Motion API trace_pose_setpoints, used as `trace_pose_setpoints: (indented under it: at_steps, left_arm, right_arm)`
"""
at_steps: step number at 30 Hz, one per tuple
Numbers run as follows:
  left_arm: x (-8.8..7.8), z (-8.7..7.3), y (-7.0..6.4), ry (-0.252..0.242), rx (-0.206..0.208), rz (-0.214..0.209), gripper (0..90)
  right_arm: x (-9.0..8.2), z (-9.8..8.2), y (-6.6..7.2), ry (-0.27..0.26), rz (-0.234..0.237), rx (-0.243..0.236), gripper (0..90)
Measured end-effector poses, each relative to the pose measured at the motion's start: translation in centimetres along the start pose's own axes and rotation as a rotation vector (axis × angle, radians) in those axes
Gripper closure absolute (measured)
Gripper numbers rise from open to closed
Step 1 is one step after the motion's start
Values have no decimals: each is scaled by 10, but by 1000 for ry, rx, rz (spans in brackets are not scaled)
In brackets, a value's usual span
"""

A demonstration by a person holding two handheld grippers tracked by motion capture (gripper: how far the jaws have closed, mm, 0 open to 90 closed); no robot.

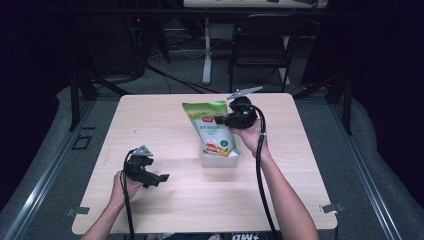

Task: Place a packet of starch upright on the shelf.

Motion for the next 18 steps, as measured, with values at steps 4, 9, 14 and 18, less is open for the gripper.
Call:
trace_pose_setpoints:
  at_steps: [4, 9, 14, 18]
  left_arm:
    - [0, 0, 0, 1, 0, 1, 29]
    - [0, 0, 0, 4, 3, 0, 29]
    - [0, 0, -1, 0, 1, 1, 29]
    - [-1, 0, 0, 2, 3, 1, 29]
  right_arm:
    - [2, -3, -1, -1, 2, 7, 900]
    - [5, -7, -2, 7, 4, 10, 900]
    - [6, -12, -5, 18, 5, 17, 900]
    - [5, -15, -7, 22, 4, 20, 900]
Point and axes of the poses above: each handheld gripper's, and its own axes: x roughly forward along the jaws, z roughly out of its top, y roughly to its left, the point moved 3 cm from there along x, roughly forward along the jaws, and after that the axes turned 6 degrees about -y, right-handed, at the moved point
